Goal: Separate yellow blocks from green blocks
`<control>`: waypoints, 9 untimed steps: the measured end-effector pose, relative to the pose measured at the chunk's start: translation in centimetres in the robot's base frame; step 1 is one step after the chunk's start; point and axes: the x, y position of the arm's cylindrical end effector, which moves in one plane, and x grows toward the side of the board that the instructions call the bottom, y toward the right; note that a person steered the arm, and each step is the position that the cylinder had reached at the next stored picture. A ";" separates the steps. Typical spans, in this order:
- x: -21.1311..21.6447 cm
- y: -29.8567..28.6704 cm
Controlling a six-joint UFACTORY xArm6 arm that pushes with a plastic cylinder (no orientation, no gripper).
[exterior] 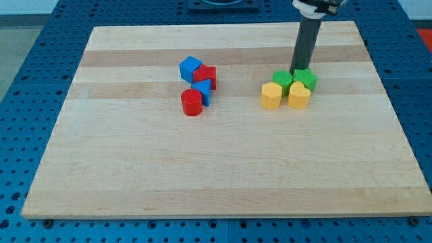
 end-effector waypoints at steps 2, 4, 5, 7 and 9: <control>-0.9 -0.1; 0.5 9.2; 6.7 7.0; 16.5 -9.2; 6.8 -11.6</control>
